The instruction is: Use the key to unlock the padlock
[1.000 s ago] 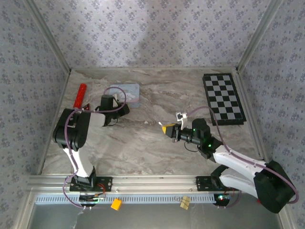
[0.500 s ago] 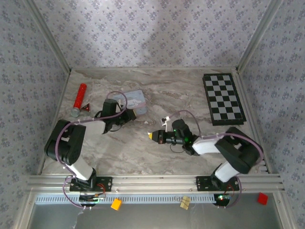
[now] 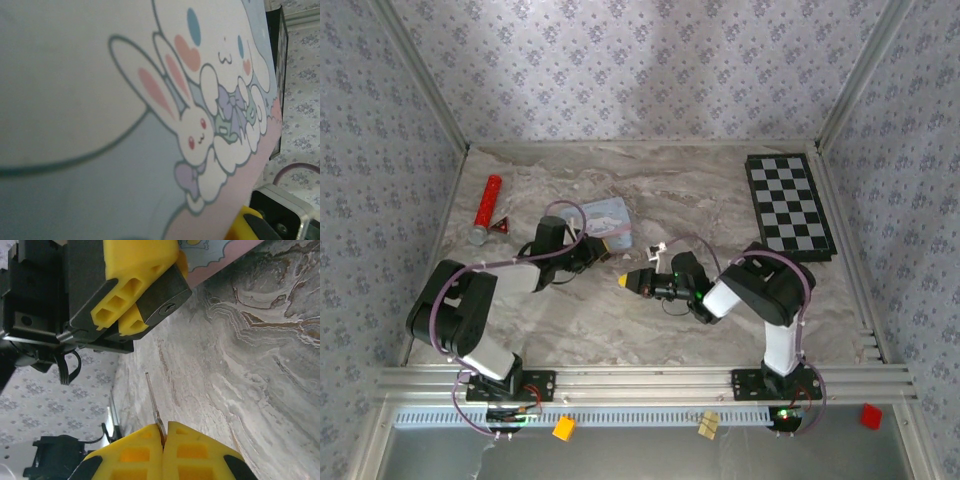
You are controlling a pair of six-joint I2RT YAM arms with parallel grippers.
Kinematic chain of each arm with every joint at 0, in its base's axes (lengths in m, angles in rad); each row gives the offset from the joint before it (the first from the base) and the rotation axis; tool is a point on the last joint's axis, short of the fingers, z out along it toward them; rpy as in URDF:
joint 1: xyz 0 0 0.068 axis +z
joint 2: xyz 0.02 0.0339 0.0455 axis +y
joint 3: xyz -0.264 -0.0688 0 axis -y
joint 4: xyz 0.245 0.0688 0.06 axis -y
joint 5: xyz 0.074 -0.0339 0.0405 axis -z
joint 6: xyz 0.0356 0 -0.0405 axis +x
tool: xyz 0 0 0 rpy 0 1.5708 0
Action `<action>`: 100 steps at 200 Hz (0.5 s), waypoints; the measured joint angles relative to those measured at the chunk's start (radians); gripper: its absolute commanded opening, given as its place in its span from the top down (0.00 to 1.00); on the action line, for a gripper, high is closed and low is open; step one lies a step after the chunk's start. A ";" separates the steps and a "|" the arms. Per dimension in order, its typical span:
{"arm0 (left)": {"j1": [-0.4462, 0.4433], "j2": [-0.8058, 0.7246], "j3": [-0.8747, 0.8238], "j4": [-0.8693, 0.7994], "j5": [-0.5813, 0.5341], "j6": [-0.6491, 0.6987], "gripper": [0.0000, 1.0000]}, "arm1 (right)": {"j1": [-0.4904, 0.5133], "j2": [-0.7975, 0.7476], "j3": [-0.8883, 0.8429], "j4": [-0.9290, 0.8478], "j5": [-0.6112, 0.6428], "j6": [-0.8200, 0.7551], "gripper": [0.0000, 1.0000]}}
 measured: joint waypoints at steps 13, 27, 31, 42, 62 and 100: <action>-0.002 0.000 -0.008 0.009 0.000 -0.007 0.94 | -0.002 0.024 0.002 0.035 0.000 0.020 1.00; -0.002 0.000 -0.021 0.031 0.001 -0.016 0.94 | -0.008 0.046 0.003 0.062 -0.002 0.040 1.00; -0.002 0.000 -0.024 0.036 0.001 -0.019 0.94 | -0.010 0.050 0.003 0.070 -0.002 0.044 1.00; -0.002 0.000 -0.033 0.050 0.004 -0.026 0.94 | -0.018 0.061 0.005 0.087 -0.004 0.057 1.00; -0.002 0.000 -0.050 0.089 0.015 -0.045 0.95 | -0.028 0.076 0.012 0.104 -0.010 0.076 1.00; -0.010 0.000 -0.073 0.142 0.026 -0.069 0.95 | -0.034 0.087 0.036 0.115 -0.028 0.107 1.00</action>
